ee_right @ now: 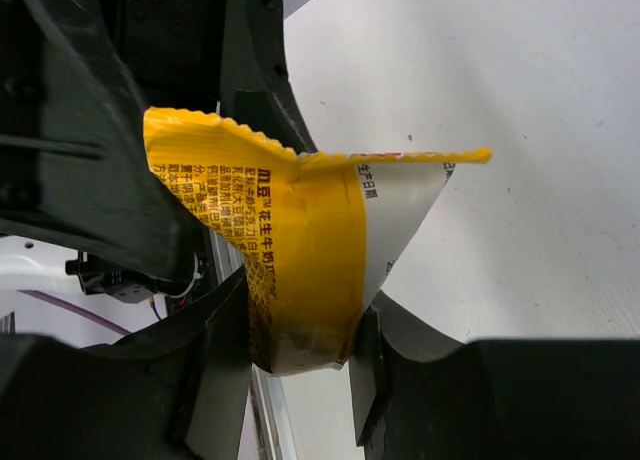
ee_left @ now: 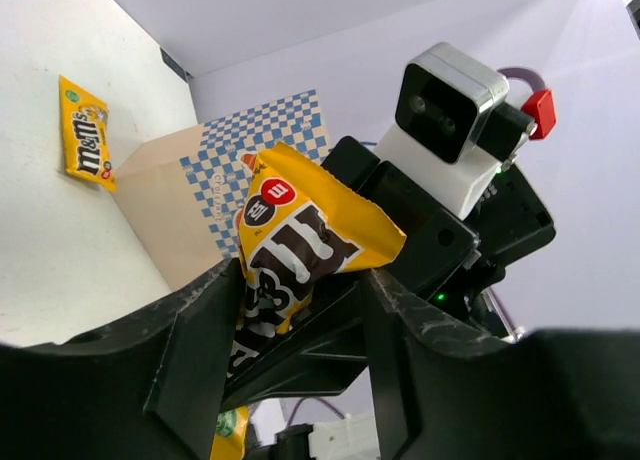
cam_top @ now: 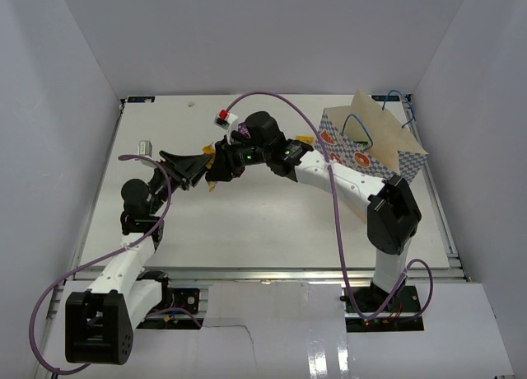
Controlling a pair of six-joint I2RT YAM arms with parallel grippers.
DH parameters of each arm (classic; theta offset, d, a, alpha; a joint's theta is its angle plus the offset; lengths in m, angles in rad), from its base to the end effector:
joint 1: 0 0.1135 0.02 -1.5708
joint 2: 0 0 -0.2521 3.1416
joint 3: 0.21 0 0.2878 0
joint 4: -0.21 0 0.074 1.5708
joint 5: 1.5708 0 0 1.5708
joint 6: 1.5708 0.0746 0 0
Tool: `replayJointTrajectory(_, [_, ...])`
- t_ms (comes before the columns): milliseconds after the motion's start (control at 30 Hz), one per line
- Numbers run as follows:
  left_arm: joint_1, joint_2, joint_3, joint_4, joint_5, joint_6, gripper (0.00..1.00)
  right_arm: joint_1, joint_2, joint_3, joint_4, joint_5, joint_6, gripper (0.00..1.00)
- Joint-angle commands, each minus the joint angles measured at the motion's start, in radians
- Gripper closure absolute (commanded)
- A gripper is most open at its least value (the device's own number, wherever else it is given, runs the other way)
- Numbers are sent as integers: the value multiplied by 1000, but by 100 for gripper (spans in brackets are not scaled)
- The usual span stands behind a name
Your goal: Place the snacks into the paper bag
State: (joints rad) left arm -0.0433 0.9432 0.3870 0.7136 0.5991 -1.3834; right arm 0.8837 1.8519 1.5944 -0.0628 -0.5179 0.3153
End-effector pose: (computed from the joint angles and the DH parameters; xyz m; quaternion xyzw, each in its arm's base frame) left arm 0.2745 -0.0540 0.2412 -0.2094 0.6256 -0.6204 0.4241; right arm 0.2944 0.4171 0.2983 -0.3636 0.7103 0.4906 0.3500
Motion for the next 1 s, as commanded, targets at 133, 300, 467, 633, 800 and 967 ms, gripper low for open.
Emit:
replayJointTrajectory(133, [-1, -60, 45, -29, -27, 89, 24, -34, -94, -16, 75, -191, -128, 71])
replayJointTrajectory(300, [0, -124, 130, -242, -54, 302, 18, -98, -149, 2, 2, -291, -309, 76])
replayJointTrajectory(467, [0, -184, 222, -480, -85, 558, 17, -172, -235, 64, -153, -291, -513, 77])
replayJointTrajectory(633, [0, -210, 291, -707, -88, 722, 17, -271, -385, 113, -258, -228, -648, 77])
replayJointTrajectory(800, [0, -230, 279, -856, -76, 810, 17, -466, -511, 108, -319, -143, -679, 76])
replayJointTrajectory(967, [0, -273, 230, -864, -78, 824, 16, -710, -566, 95, -365, -113, -665, 76])
